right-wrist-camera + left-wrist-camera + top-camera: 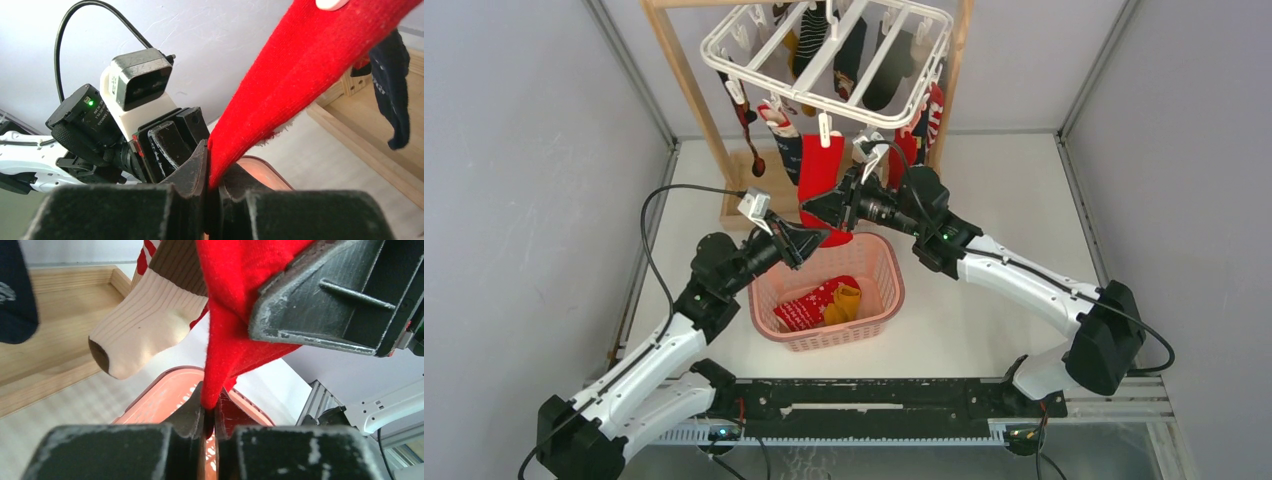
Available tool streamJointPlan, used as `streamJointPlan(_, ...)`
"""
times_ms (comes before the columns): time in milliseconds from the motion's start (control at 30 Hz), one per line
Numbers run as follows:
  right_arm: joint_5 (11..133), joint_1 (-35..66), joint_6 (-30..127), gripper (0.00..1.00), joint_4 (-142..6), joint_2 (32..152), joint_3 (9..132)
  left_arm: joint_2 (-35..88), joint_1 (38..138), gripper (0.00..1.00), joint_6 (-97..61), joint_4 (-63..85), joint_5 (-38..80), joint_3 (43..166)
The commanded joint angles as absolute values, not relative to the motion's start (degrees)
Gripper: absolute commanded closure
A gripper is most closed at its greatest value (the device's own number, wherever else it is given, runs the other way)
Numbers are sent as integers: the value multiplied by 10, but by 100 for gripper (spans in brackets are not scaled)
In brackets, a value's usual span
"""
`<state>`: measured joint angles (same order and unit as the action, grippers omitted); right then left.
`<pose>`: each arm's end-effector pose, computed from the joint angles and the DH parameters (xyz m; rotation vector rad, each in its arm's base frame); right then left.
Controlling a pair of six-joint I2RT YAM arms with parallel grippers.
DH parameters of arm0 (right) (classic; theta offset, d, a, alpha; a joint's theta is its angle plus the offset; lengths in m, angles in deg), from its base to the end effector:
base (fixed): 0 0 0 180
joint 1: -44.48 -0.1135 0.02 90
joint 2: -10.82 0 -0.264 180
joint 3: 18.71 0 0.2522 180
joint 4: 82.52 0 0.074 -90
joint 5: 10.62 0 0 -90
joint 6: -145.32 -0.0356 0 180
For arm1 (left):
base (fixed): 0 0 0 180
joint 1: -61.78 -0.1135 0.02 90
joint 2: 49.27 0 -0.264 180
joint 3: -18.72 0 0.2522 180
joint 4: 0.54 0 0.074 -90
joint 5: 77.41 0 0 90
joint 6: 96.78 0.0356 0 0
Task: Remove the socks clipped to the hanger
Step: Remove the sock from the hanger.
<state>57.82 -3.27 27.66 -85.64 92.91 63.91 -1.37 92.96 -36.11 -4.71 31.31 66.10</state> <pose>0.2208 0.2625 0.3841 -0.6114 1.5509 1.3110 0.1675 -0.1147 0.3140 0.3045 1.5829 -1.0786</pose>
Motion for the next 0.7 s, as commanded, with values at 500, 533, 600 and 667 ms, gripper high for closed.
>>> streamJointPlan(500,603,-18,297,50,-846,905,625,-40,931,91,-334,95,327,752)
streamJointPlan(533,605,-16,297,49,-846,902,622,-37,930,91,-333,104,328,759)
streamJointPlan(600,611,-12,297,46,-850,894,612,-31,925,91,-334,118,332,770)
streamJointPlan(667,619,-9,301,43,-853,886,604,-25,915,90,-341,124,340,778)
